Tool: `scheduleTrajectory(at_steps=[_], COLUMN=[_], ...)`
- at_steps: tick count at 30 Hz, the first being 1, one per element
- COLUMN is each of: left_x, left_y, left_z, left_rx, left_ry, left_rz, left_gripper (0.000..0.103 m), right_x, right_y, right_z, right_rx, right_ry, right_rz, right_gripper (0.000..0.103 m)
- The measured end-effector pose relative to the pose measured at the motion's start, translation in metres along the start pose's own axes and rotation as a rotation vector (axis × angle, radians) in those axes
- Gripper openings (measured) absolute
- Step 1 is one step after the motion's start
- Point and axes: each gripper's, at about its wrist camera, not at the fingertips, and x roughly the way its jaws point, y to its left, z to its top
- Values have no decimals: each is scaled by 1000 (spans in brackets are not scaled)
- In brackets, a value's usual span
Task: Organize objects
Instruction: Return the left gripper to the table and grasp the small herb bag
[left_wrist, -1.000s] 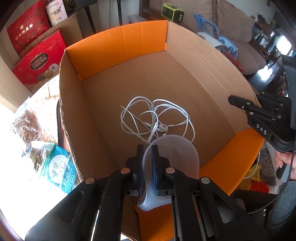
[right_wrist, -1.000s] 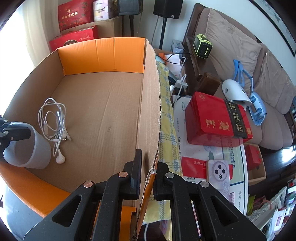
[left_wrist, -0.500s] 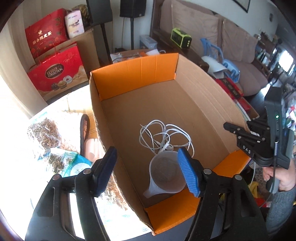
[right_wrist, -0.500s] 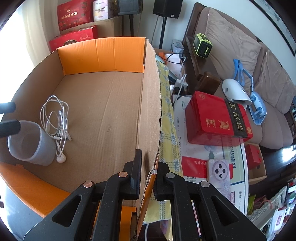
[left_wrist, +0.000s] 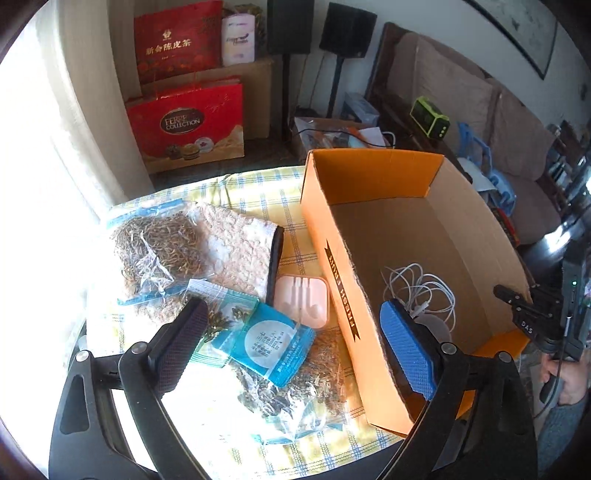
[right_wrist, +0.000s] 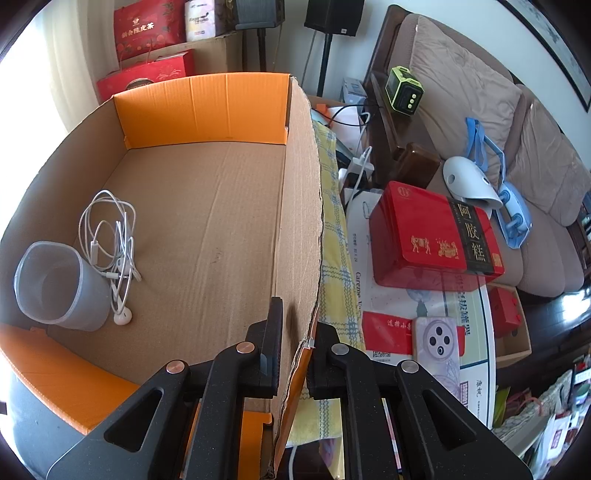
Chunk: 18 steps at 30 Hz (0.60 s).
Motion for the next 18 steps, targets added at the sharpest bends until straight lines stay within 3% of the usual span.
scheduleTrajectory(at_steps=[8, 12, 16, 18], left_x=[9, 22, 37, 41], left_y=[50, 69, 99, 111], left_z=[-15, -29, -36, -36], left_rx=[-79, -127, -254, -289], left_ry=[16, 51, 76, 76], left_rz=[62, 40, -9, 15], left_gripper=[95, 95, 93, 89], right_x=[0, 1, 1, 1], right_y=[0, -1, -1, -1], right_z=[0, 0, -1, -1], right_rx=[0, 1, -2, -3], right_ry=[0, 1, 3, 5], right_rz=[0, 0, -3, -5], right_gripper=[10, 11, 11, 11])
